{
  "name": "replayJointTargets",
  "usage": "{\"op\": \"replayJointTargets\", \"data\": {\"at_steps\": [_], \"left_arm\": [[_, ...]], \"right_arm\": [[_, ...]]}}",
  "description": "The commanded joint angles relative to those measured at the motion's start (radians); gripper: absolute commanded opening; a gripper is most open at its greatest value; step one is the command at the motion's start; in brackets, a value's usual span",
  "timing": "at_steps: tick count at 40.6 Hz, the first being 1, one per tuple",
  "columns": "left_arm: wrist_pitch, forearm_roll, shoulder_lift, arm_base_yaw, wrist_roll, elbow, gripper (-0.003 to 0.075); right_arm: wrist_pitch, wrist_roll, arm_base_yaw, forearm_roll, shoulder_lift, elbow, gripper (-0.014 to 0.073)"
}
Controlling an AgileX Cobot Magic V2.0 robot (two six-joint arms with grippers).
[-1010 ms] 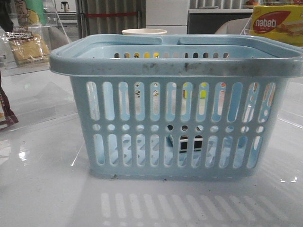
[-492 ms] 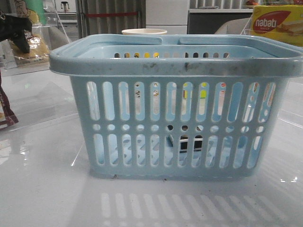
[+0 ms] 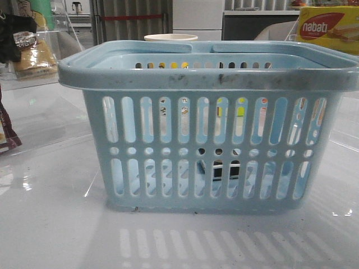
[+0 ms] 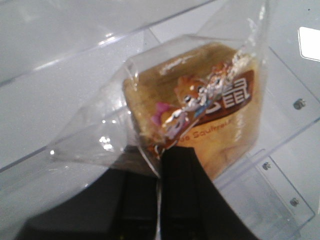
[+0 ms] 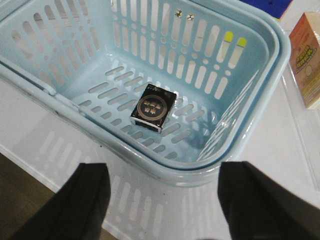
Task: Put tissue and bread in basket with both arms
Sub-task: 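Reach the left gripper to the packaged bread roll and grasp it, then carry the bread roll over the basket and open the left gripper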
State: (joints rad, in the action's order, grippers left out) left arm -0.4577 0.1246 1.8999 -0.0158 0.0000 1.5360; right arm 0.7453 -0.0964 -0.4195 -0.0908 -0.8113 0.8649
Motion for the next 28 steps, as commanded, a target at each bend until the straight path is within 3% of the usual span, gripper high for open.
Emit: {"op": "replayJointTargets", "data": {"at_steps": [1, 15, 28], "left_arm": [[0.028, 0.013, -0.125, 0.001, -0.006, 0.036, 0.0092], [-0.126, 0.013, -0.363, 0.024, 0.017, 0.036, 0.0092], [-0.169, 0.013, -0.526, 0.276, 0.153, 0.036, 0.0092]], "right_arm": [[-0.064, -0.009, 0.001, 0.009, 0.005, 0.027, 0.0561], [-0.064, -0.009, 0.001, 0.009, 0.005, 0.027, 0.0561], [-0.064, -0.009, 0.001, 0.009, 0.005, 0.027, 0.0561]]}}
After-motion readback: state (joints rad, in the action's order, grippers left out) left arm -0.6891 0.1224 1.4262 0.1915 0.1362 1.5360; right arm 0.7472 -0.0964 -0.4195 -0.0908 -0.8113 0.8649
